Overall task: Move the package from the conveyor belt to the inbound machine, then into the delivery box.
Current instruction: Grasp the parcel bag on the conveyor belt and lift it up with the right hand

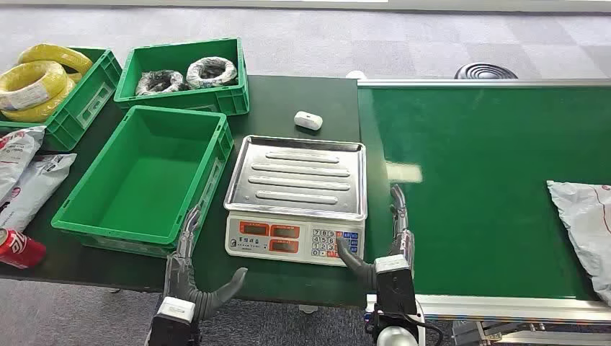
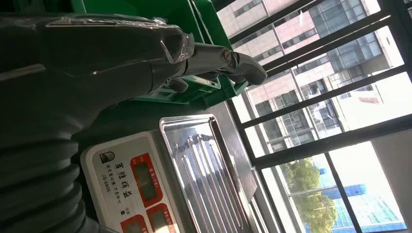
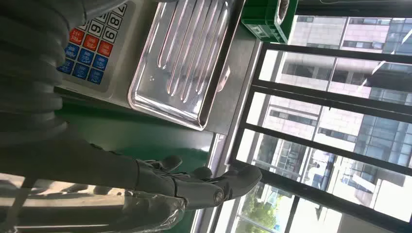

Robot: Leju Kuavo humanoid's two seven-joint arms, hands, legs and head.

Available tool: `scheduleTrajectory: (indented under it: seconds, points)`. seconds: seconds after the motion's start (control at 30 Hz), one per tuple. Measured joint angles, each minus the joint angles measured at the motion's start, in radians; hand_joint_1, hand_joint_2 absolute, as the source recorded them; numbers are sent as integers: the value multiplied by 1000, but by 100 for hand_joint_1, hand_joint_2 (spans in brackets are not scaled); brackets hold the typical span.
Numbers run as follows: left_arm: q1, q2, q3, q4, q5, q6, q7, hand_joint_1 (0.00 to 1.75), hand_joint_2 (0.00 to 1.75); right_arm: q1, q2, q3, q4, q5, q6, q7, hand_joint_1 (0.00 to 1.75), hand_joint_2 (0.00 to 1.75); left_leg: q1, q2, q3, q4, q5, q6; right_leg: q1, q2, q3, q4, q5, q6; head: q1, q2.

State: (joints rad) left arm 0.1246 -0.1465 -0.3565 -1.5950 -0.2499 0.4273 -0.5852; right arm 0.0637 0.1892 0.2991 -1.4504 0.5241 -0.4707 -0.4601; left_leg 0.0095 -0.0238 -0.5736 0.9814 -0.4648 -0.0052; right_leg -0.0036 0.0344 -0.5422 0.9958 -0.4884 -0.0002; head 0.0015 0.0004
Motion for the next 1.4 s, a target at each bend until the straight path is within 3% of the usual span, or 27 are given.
scheduleTrajectory:
  seconds: [0.47, 0.63, 0.73, 0.8, 1.0, 1.23, 1.4]
  points:
    - [1, -5, 8, 0, 1, -15, -1, 0, 175, 8, -10, -49, -52, 106, -112, 25, 0, 175, 0, 0, 0, 0, 0, 0, 0, 0, 0, 0, 0, 0, 0, 0]
    - [1, -7, 10, 1, 8, -21, -2, 0, 175, 13, -16, -97, -80, 272, -187, 82, 0, 175, 0, 0, 0, 0, 0, 0, 0, 0, 0, 0, 0, 0, 0, 0]
    - [1, -8, 14, 1, 11, -32, -2, 0, 175, 12, -11, -178, -110, 536, -220, 155, 0, 175, 0, 0, 0, 0, 0, 0, 0, 0, 0, 0, 0, 0, 0, 0]
    - [2, -10, 18, 1, 14, -38, -2, 0, 175, 8, -9, -243, -126, 640, -225, 193, 0, 175, 0, 0, 0, 0, 0, 0, 0, 0, 0, 0, 0, 0, 0, 0]
    - [2, -11, 27, 10, 20, -41, -12, 0, 175, -26, -15, -429, -138, 801, -226, 288, 0, 175, 0, -1, 0, 1, 0, 0, -1, 0, 0, 0, 0, 0, 0, 0]
    - [6, -11, 33, 15, 36, -29, -18, 0, 175, -43, -19, -579, -144, 870, -226, 334, 0, 175, 0, -1, 0, 1, 0, 0, -1, 0, 0, 0, 0, 0, 0, 0]
    - [6, -14, 45, 15, 39, -30, -18, 0, 175, -40, -18, -656, -162, 970, -226, 456, 0, 175, 0, -1, 0, 1, 0, 0, 0, 0, 0, 0, 0, 0, 0, 0]
